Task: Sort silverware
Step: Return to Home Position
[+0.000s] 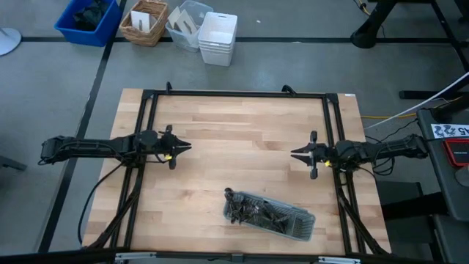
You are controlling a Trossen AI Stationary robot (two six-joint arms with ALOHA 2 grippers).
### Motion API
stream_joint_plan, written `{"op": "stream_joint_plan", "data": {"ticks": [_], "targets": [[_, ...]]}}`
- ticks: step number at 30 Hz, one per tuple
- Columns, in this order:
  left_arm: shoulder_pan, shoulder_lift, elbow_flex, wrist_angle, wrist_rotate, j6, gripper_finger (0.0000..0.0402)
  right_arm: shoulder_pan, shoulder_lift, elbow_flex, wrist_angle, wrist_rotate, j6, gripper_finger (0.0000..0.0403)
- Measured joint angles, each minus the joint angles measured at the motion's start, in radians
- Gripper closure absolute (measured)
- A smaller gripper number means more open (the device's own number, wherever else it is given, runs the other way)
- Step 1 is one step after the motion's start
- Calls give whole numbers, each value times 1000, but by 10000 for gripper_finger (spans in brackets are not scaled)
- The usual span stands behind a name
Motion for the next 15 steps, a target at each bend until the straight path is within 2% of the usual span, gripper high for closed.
{"op": "stream_joint_plan", "data": {"ticks": [7,15], "targets": [[0,0,0,5,0,-25,353,0,0,0,-83,10,3,333],[0,0,0,226,3,-13,353,0,0,0,-43,23,50,333]]}}
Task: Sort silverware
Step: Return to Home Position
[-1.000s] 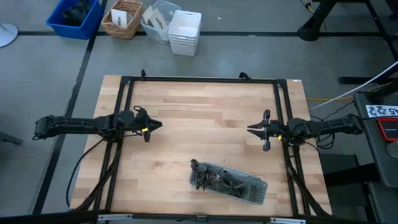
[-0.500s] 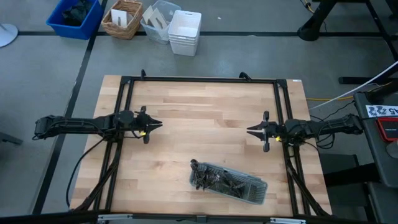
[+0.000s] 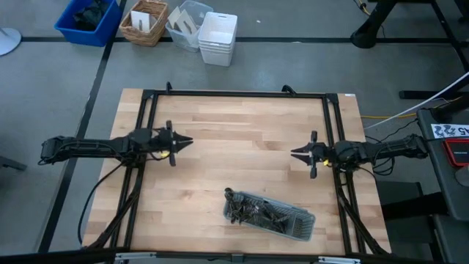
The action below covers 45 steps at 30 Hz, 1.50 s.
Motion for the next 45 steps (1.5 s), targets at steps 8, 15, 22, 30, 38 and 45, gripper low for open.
{"op": "stream_joint_plan", "data": {"ticks": [8,15,22,30,38,45], "targets": [[0,-9,0,98,24,28,353,0,-35,1,7,57,9,333],[0,-73,0,109,24,79,353,0,-110,2,-52,89,-3,333],[0,-148,0,104,24,99,353,0,-155,6,-78,95,7,333],[0,-219,0,17,24,95,353,0,-208,5,-87,72,0,333],[0,-270,0,-88,24,85,353,0,-208,4,-91,68,-1,333],[0,-270,0,-181,24,71,353,0,-208,3,-92,73,-1,333]]}}
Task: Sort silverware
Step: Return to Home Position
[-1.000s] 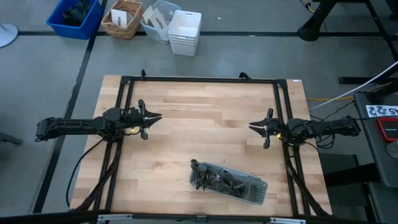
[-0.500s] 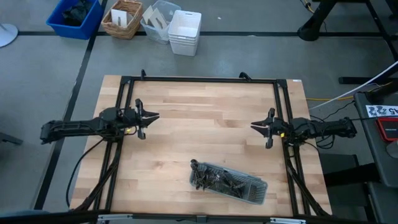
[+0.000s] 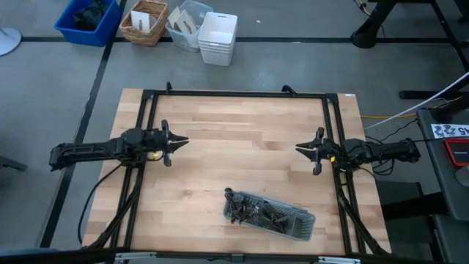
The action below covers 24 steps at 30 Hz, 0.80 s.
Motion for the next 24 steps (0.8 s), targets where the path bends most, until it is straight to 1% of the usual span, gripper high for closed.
{"op": "stream_joint_plan", "data": {"ticks": [5,10,24], "targets": [[0,0,0,-60,0,-45,353,0,0,0,0,0,0,333],[0,2,0,-67,1,-102,353,0,0,-1,0,0,0,333],[0,2,0,-67,1,-104,353,0,0,-2,4,0,0,333]]}}
